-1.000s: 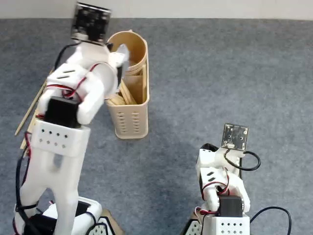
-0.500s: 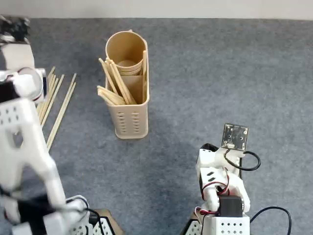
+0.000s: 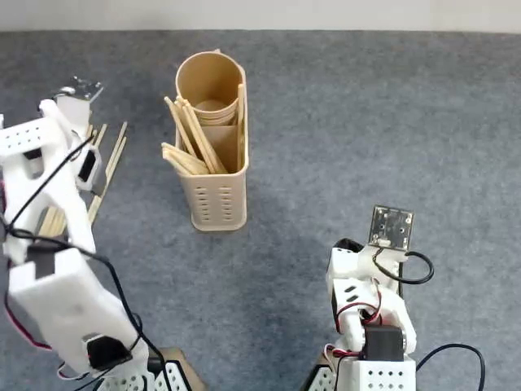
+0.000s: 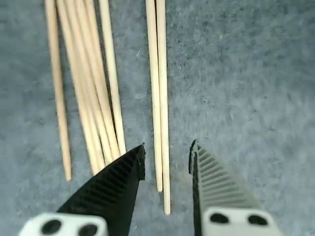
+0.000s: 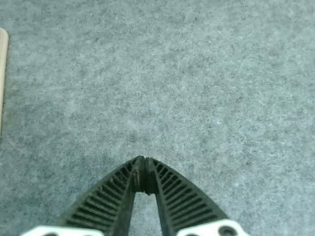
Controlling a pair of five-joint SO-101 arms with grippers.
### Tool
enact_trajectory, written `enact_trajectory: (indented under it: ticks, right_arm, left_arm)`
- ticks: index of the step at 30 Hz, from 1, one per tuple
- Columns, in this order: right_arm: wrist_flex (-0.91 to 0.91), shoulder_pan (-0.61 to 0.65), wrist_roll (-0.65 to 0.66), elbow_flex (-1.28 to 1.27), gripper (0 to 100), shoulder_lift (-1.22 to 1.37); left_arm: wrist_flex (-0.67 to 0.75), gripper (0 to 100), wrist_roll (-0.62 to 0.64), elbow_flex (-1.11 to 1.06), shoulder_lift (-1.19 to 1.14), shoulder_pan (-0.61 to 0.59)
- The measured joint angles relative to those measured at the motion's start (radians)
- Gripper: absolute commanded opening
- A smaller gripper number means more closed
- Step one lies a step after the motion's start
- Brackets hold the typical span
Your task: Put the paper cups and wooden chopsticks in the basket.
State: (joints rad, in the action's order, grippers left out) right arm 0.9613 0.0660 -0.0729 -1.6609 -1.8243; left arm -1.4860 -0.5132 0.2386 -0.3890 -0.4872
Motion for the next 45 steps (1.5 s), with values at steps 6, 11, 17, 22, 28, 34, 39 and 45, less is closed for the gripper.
enact_trajectory:
  ticks: [6, 11, 17, 22, 28, 34, 39, 45]
  right_arm:
    - [0.000, 0.000, 0.000, 0.000, 0.5, 0.000]
    - [0.000, 0.000, 0.000, 0.000, 0.5, 0.000]
    - [0.000, 0.000, 0.000, 0.000, 0.5, 0.000]
    - [0.000, 0.000, 0.000, 0.000, 0.5, 0.000]
    - [0.000, 0.000, 0.000, 0.000, 0.5, 0.000]
    - [0.000, 0.000, 0.000, 0.000, 0.5, 0.000]
    - [0.000, 0.000, 0.000, 0.000, 0.5, 0.000]
    - [0.000, 0.000, 0.000, 0.000, 0.5, 0.000]
  left_arm:
    - [0.000, 18, 0.000, 0.095, -0.163, -0.003]
    - [0.000, 18, -0.005, 0.163, -0.272, -0.005]
    - [-0.005, 5, -0.008, 0.241, -0.368, -0.002]
    - [-0.034, 0, -0.006, 0.319, -0.419, 0.002]
    - [-0.178, 0, -0.005, 0.506, -0.439, -0.002]
    - [-0.273, 0, 0.086, 0.810, -0.411, -0.041]
    - [-0.279, 0, 0.143, 0.783, -0.192, -0.054]
    - [-0.281, 0, 0.241, 0.470, 0.282, -0.020]
